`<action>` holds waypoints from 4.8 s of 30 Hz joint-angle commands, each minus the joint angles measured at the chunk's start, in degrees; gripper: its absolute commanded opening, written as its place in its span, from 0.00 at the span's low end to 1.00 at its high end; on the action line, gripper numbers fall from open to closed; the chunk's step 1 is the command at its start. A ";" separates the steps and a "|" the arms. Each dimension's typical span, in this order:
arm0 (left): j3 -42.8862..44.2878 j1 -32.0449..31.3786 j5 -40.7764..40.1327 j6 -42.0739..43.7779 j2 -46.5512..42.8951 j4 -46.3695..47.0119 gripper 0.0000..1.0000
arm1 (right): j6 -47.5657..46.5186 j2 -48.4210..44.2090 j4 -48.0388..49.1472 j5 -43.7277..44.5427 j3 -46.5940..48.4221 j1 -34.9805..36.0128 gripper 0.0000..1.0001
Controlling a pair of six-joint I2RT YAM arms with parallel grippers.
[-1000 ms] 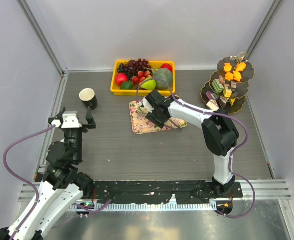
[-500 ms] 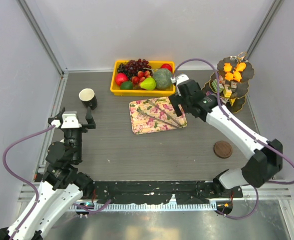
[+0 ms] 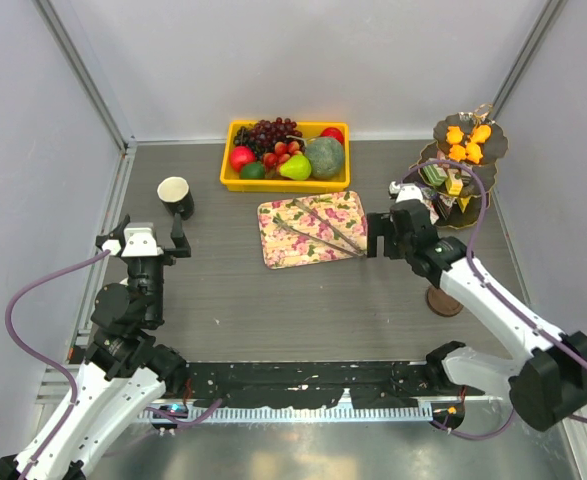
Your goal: Serve the afternoon tea
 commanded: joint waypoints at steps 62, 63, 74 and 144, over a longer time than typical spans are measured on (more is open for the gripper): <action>0.19 -0.18 -0.81 0.55 -1.94 2.79 0.99 | 31.20 -6.93 -15.60 11.75 -14.42 -29.67 0.96; 0.19 -0.18 -0.81 0.55 -2.03 2.87 0.99 | 30.32 -6.24 -13.07 8.35 -15.82 -31.02 0.95; 0.10 -0.18 -0.37 0.37 -1.85 2.96 0.99 | 22.40 -1.22 3.20 -13.99 -19.97 -31.92 0.92; -0.43 -0.18 -0.81 1.69 -0.71 3.84 0.99 | 8.25 54.53 1.02 -14.01 41.04 -10.73 0.58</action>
